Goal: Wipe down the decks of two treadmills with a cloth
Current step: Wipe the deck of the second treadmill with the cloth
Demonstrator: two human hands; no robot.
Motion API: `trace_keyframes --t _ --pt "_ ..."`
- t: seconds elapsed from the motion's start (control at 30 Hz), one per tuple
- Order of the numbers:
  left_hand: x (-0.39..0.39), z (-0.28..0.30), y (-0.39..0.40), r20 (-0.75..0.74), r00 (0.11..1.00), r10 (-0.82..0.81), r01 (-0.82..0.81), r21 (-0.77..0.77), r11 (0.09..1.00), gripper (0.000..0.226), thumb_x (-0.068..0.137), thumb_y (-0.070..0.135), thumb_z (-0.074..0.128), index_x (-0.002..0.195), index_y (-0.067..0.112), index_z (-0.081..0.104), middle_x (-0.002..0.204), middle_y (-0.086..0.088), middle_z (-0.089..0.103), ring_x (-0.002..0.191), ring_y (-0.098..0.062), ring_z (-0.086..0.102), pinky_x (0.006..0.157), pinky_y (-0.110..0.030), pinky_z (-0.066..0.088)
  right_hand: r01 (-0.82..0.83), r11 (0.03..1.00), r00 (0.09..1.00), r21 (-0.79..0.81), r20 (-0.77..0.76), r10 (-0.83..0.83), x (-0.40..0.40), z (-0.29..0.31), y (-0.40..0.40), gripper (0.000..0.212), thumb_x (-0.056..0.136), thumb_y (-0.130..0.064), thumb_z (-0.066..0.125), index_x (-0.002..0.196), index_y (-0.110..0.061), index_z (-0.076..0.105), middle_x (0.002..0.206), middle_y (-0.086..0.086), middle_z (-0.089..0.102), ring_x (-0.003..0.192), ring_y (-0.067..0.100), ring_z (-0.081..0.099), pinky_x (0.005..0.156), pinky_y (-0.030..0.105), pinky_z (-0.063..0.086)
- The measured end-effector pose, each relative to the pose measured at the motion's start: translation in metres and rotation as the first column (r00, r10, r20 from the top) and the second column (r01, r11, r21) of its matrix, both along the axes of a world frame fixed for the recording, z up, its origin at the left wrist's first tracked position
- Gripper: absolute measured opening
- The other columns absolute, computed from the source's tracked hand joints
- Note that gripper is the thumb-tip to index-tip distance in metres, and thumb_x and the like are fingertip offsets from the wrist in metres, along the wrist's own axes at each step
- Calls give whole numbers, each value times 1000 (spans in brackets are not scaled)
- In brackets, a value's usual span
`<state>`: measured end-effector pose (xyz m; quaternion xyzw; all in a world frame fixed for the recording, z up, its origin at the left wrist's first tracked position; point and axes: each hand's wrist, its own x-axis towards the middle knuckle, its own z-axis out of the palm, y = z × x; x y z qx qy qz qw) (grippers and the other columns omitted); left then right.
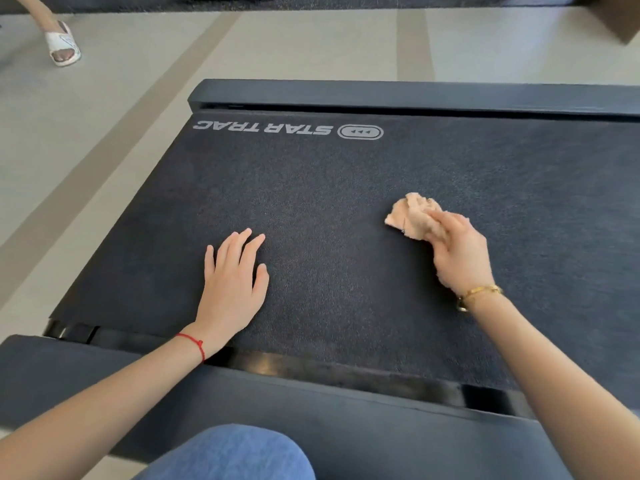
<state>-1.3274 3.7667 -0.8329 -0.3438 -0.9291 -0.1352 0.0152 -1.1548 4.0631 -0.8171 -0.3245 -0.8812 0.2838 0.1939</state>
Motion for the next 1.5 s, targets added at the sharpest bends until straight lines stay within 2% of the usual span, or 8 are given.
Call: trace_keyframes --t 0.13,0.37,0.67,0.9,1.0,1.2,1.3,1.5 --pt "11 -1 8 -1 999 38 -38 -35 999 55 102 28 40 153 13 30 162 -9 22 151 -27 13 121 -56 8 -10 999 1000 -53 -30 9 -4 1 -40 44 91 4 53 130 -15 59 130 11 58 127 35 48 112 49 33" --pt "13 -3 10 -21 999 42 -43 -70 997 58 102 33 36 155 16 24 163 -11 19 152 -28 11 121 -56 8 -468 883 883 -31 -49 466 40 -5 -94 46 93 0 56 133 -23 56 139 -12 49 133 6 42 122 25 10" --pt "18 -2 19 8 998 55 -54 -81 995 56 102 34 37 155 19 25 163 -9 17 151 -31 8 119 -61 6 -47 998 998 -46 -35 45 43 4 -38 43 89 5 58 128 -12 61 124 11 62 126 34 51 113 51 31" --pt "25 -1 55 50 999 -4 8 -71 997 57 103 38 33 156 23 19 165 -5 11 152 -29 1 119 -63 1 -430 902 901 -46 -86 425 73 -2 -102 50 92 2 58 135 -22 56 145 -10 46 139 2 36 123 32 13" --pt "30 1 72 50 996 -75 78 -54 996 56 103 35 33 156 21 21 164 -6 13 152 -29 3 119 -62 2 -448 891 894 -73 -35 447 87 -5 -97 48 92 0 59 134 -24 57 142 -6 52 140 7 37 123 32 15" --pt "36 3 95 55 988 -143 144 -30 989 55 103 34 33 155 20 23 163 -6 16 152 -28 5 120 -61 1 -39 999 999 -13 -27 38 87 3 -39 45 87 6 60 127 -15 63 130 12 62 131 27 49 114 30 25" --pt "37 2 98 45 989 -142 143 -16 990 54 103 34 34 154 19 26 162 -7 19 151 -28 8 120 -60 3 218 975 975 -36 -26 -219 75 2 -29 42 88 3 57 126 -13 63 131 15 60 131 34 45 107 33 31" --pt "37 -4 95 0 990 -142 142 11 990 54 102 34 36 154 19 28 162 -6 22 151 -27 12 121 -58 5 -76 996 992 -35 -105 72 62 -8 -101 49 88 3 60 132 -19 59 142 -4 52 136 18 43 118 34 23"
